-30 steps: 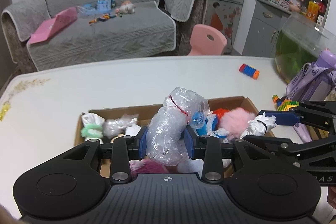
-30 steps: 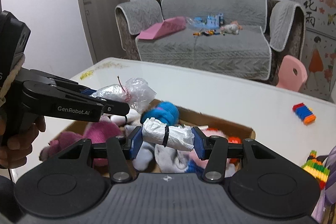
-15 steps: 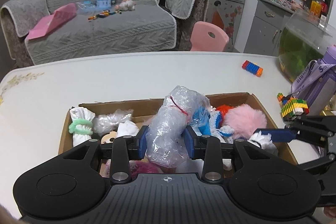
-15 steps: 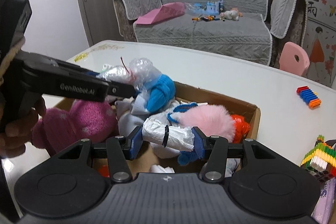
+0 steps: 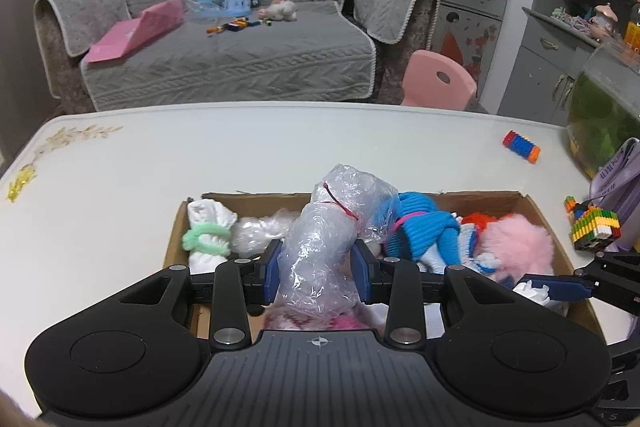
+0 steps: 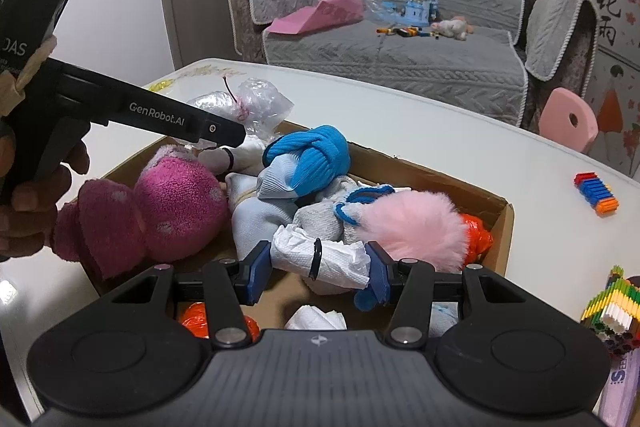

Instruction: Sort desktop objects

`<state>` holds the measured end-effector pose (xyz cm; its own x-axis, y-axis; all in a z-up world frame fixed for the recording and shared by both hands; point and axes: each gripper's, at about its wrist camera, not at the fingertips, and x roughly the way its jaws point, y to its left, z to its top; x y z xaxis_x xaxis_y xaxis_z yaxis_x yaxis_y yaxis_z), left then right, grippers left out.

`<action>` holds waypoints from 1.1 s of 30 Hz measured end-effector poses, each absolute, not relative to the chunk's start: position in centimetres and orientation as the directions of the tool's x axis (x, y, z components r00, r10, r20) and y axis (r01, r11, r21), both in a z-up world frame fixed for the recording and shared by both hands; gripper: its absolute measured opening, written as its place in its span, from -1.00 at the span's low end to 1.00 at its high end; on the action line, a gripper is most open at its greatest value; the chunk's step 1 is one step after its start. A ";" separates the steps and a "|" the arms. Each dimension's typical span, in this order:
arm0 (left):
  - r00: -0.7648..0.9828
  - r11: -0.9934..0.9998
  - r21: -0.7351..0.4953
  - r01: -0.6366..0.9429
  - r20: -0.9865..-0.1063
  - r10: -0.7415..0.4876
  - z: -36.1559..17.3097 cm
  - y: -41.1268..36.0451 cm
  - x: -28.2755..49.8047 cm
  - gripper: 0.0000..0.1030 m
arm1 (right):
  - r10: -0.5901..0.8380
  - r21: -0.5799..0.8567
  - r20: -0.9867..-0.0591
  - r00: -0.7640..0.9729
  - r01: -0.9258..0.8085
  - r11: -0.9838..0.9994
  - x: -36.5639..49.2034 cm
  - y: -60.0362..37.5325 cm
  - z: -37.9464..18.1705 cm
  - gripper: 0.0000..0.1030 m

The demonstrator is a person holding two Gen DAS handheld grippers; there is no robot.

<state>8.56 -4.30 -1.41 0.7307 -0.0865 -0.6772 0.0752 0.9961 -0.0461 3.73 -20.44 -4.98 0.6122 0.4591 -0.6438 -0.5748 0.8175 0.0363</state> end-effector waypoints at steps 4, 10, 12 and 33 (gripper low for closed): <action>0.714 0.997 -0.038 0.071 -0.696 -0.077 -2.2 -4.1 9.0 -0.15 | 0.441 0.004 -0.654 0.615 -0.580 0.815 3.7 -20.0 -5.4 -0.07; 0.695 0.999 0.003 0.047 -0.719 -0.031 -3.1 -3.9 8.8 0.47 | 0.420 -0.051 -0.660 0.623 -0.595 0.802 3.0 -19.6 -5.9 0.03; 0.698 0.999 0.005 0.053 -0.715 -0.033 -2.9 -4.0 8.4 0.49 | 0.422 -0.046 -0.660 0.622 -0.594 0.803 2.9 -19.7 -5.8 0.03; 0.681 0.998 0.009 0.067 -0.731 -0.039 4.0 -4.7 2.4 0.99 | 0.409 -0.112 -0.612 0.677 -0.586 0.802 -0.3 -19.5 1.5 0.98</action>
